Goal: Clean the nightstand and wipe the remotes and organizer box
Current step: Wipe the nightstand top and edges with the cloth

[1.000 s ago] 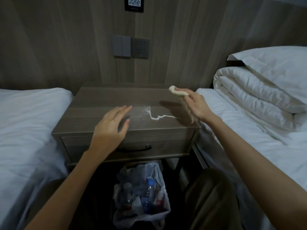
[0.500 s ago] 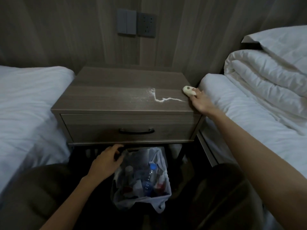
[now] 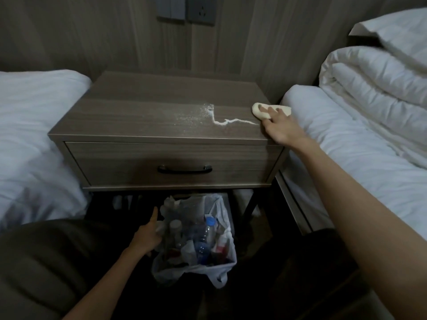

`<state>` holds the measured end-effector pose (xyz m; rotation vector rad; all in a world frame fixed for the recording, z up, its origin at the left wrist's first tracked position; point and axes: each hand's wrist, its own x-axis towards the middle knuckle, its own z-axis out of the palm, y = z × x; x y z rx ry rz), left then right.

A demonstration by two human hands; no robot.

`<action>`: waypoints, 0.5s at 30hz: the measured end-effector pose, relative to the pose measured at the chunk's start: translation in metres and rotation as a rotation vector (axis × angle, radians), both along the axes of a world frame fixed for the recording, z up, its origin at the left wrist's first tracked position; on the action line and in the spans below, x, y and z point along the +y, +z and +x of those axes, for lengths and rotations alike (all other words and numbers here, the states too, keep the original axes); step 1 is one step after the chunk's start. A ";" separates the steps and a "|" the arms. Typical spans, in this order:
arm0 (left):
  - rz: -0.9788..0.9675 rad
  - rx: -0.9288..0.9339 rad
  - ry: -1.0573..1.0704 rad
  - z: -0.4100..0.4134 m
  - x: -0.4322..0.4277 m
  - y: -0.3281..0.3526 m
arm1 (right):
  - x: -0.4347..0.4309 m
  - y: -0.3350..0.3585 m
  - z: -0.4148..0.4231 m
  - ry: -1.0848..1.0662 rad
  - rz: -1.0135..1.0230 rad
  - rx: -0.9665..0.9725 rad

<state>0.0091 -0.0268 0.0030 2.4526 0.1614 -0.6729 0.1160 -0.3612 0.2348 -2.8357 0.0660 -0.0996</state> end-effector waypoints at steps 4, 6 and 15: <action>-0.076 -0.001 0.090 0.002 0.000 -0.005 | 0.006 0.003 -0.001 0.078 -0.047 0.033; -0.140 -0.003 0.139 0.001 0.000 -0.009 | 0.013 0.002 0.000 0.125 -0.026 0.054; -0.324 -0.014 0.188 0.004 -0.014 -0.011 | 0.030 0.002 -0.022 0.230 0.076 0.021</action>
